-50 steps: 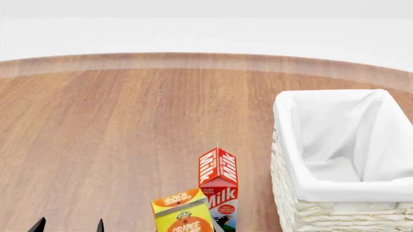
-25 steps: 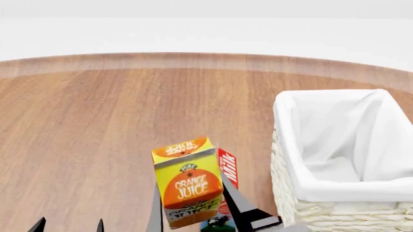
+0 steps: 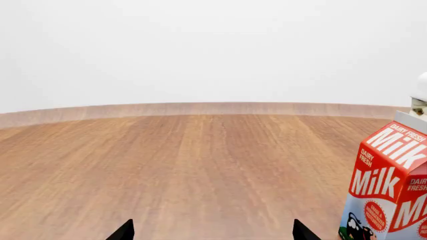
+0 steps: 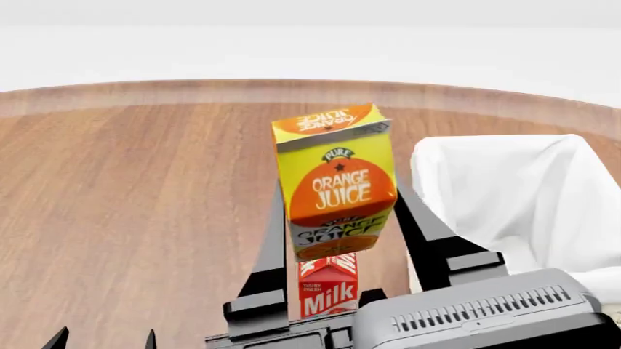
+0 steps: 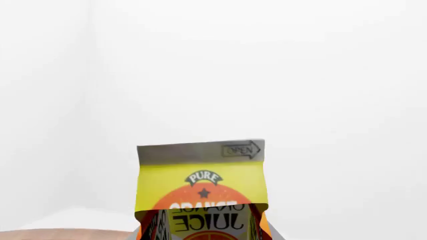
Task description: Pick up the orange juice, and put it in the basket.
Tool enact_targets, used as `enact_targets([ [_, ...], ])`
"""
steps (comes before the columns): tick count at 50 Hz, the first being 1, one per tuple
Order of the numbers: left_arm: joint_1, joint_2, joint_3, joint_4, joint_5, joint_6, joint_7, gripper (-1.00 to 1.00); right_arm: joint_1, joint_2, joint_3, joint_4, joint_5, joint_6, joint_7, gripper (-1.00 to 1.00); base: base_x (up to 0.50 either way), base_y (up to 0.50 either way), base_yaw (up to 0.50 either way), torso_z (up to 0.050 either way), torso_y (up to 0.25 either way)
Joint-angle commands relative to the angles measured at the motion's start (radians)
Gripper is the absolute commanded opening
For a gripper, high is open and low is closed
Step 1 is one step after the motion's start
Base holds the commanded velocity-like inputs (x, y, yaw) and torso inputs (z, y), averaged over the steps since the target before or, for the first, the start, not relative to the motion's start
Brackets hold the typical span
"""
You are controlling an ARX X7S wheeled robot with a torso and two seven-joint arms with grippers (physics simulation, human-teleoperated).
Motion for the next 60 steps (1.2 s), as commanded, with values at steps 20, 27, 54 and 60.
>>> enact_targets([
  [20,-0.002,-0.006,0.009,-0.001,-0.006,0.003,-0.008,1.00,0.169,0.190,0.116,0.090,0.203,-0.069,0.140,-1.00,0.00,0.00,0.00,0.000,0.001],
  [27,-0.003,-0.008,0.011,-0.001,-0.008,0.004,-0.009,1.00,0.143,0.195,0.131,0.154,0.166,-0.111,0.106,-1.00,0.00,0.00,0.00,0.000,0.001],
  [54,-0.005,-0.013,0.018,-0.002,-0.013,0.006,-0.015,1.00,0.157,0.153,0.116,0.536,0.021,-0.223,-0.032,-1.00,0.00,0.00,0.00,0.000,0.000],
  [60,-0.005,-0.014,0.020,-0.002,-0.014,0.007,-0.017,1.00,0.173,0.134,0.103,0.617,-0.002,-0.240,-0.055,-1.00,0.00,0.00,0.00,0.000,0.002],
])
